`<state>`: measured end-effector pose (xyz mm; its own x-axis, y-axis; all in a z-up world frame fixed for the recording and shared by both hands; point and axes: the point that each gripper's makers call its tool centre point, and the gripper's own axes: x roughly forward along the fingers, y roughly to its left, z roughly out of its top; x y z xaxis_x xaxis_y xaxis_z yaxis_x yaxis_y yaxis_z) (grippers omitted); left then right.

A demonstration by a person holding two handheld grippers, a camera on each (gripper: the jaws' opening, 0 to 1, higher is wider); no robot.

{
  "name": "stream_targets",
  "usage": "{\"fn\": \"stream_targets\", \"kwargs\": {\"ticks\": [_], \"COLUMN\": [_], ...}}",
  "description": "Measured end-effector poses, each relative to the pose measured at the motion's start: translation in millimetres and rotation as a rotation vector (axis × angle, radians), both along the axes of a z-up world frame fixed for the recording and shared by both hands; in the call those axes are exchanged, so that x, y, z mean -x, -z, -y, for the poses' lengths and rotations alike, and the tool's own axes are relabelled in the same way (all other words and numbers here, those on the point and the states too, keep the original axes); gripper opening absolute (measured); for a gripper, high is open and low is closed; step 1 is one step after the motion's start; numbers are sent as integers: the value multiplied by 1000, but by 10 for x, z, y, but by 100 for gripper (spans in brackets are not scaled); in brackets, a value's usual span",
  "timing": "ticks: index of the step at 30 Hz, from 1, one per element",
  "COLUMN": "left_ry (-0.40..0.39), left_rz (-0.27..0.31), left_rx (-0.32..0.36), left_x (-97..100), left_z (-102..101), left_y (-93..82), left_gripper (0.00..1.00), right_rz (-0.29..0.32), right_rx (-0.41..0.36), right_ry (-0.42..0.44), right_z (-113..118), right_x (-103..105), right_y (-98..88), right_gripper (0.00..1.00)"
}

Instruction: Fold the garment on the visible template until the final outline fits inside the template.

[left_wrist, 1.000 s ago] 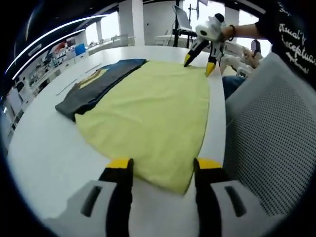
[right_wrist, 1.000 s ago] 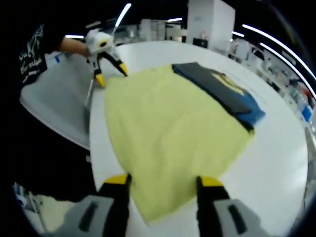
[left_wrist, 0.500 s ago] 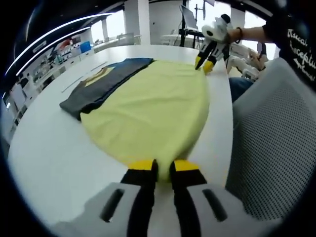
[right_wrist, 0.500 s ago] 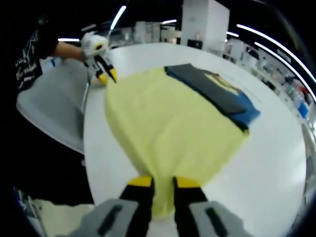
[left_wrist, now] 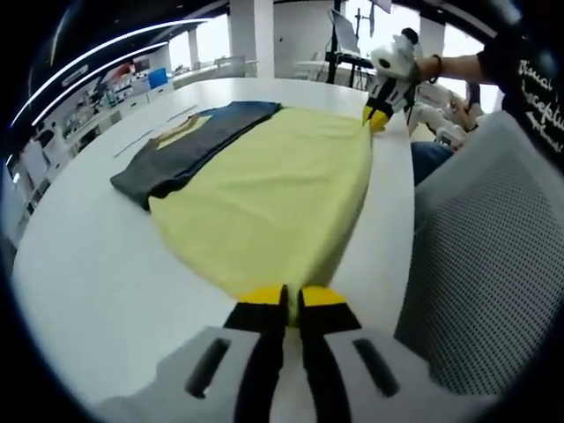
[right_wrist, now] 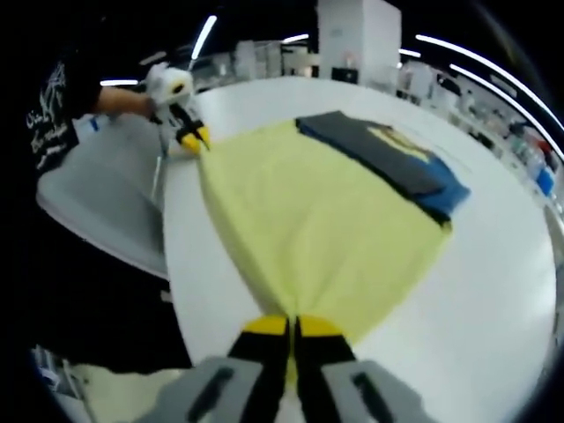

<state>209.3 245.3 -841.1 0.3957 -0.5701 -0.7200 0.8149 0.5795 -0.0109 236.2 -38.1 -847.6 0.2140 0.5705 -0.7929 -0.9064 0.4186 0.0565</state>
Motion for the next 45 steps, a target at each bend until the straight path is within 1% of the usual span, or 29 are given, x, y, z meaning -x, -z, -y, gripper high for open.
{"fn": "stream_targets", "kwargs": {"ticks": [7,10,16,23,29,31,32,34,36,39,44,45], "left_ry": [-22,-28,-21,-19,-10,-18,-28,-44,-43,-33,-19,-14], "left_rz": [-9,-14,-25,-45,-64,-83,-115,-116,-121,-123,-131,-139], "left_rx": [5,9,17,38,37,49,72,104,117,120,132,145], "left_x": [107,181,319,525,651,688,724,721,744,792,850,881], "left_z": [-67,-63,-83,-56,-58,-49,-30,-28,-22,-30,-68,-51], "left_y": [-64,-98,-136,-234,-247,-258,-280,-336,-377,-430,-484,-534], "left_gripper": [2,2,2,1,1,1,1,1,1,1,1,1], "right_rz": [-34,-42,-47,-55,-66,-72,-77,-80,-83,-93,-107,-108], "right_rx": [-23,-33,-50,-66,-73,-78,-80,-80,-82,-98,-96,-93], "right_ry": [-8,-1,13,18,6,5,5,2,-2,-17,-54,-65], "right_z": [-40,-56,-56,-58,-63,-75,-66,-59,-65,-69,-65,-53], "right_x": [207,302,452,622,745,784,802,826,860,912,977,991], "right_y": [-17,-28,-87,-145,-211,-246,-259,-278,-324,-410,-489,-519], "right_gripper": [0,0,0,0,0,0,0,0,0,0,0,0]}}
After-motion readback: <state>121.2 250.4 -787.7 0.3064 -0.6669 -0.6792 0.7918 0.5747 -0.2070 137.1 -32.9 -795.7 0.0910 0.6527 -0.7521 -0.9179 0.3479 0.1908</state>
